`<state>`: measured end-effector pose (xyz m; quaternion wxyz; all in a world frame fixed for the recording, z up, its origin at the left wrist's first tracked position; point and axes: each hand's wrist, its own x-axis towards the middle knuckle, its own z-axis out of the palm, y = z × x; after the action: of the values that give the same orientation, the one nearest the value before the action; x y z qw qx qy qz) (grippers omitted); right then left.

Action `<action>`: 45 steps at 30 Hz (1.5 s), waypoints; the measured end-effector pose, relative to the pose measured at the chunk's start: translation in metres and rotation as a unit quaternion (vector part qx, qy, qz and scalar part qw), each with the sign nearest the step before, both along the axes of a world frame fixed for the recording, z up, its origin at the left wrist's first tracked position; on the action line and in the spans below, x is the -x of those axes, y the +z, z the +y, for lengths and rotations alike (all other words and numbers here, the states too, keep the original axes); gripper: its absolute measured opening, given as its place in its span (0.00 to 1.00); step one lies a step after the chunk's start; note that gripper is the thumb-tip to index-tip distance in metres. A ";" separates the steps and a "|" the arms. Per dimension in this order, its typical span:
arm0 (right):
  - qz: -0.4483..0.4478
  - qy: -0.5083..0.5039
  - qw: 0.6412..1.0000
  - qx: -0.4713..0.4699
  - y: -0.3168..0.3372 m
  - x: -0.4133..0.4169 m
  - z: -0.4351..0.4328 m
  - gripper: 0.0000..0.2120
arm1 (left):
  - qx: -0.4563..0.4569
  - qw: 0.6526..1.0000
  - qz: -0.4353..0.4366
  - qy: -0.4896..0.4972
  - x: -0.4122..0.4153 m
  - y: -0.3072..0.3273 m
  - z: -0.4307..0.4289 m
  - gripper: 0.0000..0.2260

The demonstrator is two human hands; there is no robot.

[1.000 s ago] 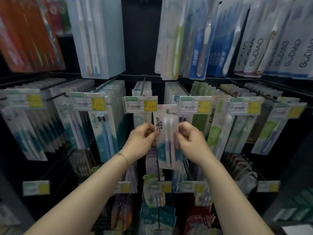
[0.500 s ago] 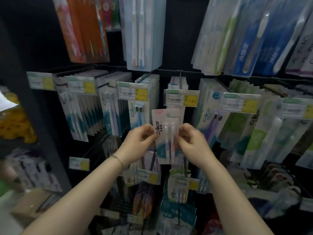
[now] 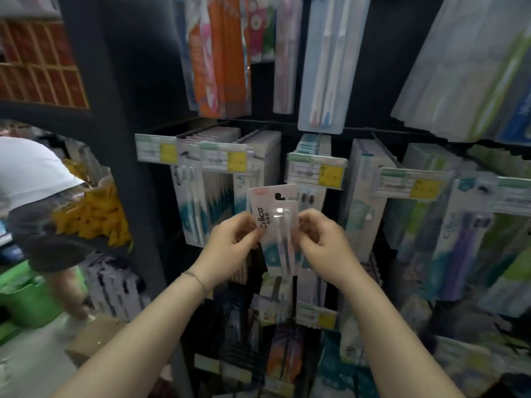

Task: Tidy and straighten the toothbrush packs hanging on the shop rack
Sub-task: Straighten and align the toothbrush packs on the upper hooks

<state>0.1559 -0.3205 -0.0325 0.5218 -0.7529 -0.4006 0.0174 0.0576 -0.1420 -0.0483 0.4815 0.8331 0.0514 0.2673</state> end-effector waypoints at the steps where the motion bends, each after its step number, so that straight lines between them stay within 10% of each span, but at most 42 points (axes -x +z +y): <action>1: 0.002 -0.001 1.000 -0.001 0.000 0.002 0.009 0.04 | 0.001 1.000 0.002 -0.002 0.003 0.001 0.009 0.06; 37: -0.031 -0.078 0.996 -0.016 0.035 0.039 0.176 0.09 | 0.164 0.986 0.017 0.022 0.020 0.014 0.148 0.05; 45: 0.091 -0.092 0.990 -0.063 0.030 0.028 0.173 0.07 | 0.113 0.993 0.007 0.016 0.013 0.027 0.140 0.05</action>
<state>0.1280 -0.1478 -0.0024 0.6022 -0.7472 -0.2809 0.0127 0.0442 -0.0019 -0.0218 0.5681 0.7741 0.0975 0.2618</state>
